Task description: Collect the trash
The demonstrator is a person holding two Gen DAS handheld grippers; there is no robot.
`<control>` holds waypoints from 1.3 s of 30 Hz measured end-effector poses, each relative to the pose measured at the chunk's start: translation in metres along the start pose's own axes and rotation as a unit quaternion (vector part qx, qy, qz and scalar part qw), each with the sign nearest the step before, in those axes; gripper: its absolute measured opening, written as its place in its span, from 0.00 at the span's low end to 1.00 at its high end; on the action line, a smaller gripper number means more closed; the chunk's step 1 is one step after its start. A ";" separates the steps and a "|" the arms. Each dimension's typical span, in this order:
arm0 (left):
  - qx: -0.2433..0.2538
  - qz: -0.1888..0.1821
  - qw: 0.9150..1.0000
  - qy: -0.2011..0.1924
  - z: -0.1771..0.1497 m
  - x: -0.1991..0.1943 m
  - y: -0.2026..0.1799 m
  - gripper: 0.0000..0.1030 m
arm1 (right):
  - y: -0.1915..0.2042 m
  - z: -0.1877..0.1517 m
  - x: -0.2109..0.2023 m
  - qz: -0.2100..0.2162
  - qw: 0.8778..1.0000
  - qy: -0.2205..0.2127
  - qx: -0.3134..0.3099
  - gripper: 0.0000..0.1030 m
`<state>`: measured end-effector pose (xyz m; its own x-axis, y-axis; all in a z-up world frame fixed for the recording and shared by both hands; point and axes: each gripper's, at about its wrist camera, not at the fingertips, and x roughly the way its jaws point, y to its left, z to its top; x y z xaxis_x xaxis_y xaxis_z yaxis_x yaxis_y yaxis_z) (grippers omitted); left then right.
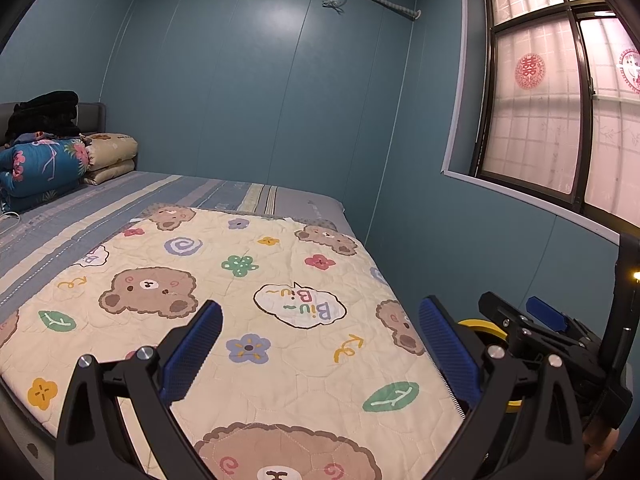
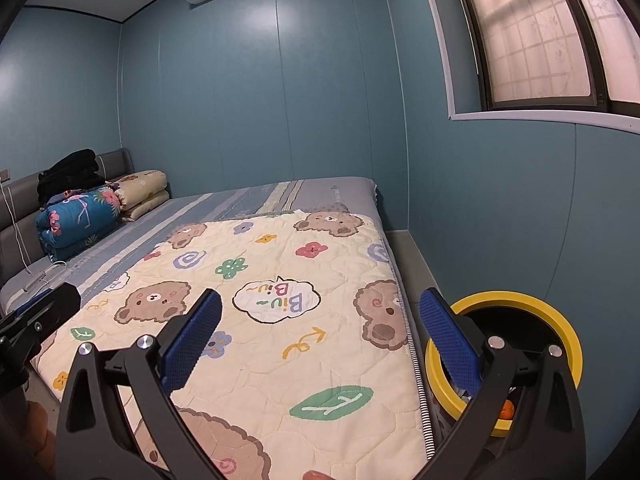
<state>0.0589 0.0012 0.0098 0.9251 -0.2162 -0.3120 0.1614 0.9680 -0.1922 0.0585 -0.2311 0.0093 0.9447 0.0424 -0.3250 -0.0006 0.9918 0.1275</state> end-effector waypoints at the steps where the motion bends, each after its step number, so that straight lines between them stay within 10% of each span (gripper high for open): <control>1: 0.000 0.000 1.000 0.001 0.000 0.000 0.000 0.92 | 0.000 0.000 0.000 0.000 1.000 0.000 0.000 0.92; 39: -0.005 -0.001 1.000 0.010 -0.007 0.004 0.002 0.92 | -0.001 -0.006 0.009 -0.002 1.000 0.015 0.008 0.92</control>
<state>0.0607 0.0010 0.0020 0.9176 -0.2202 -0.3310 0.1594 0.9665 -0.2009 0.0644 -0.2310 0.0003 0.9347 0.0419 -0.3528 0.0086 0.9901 0.1404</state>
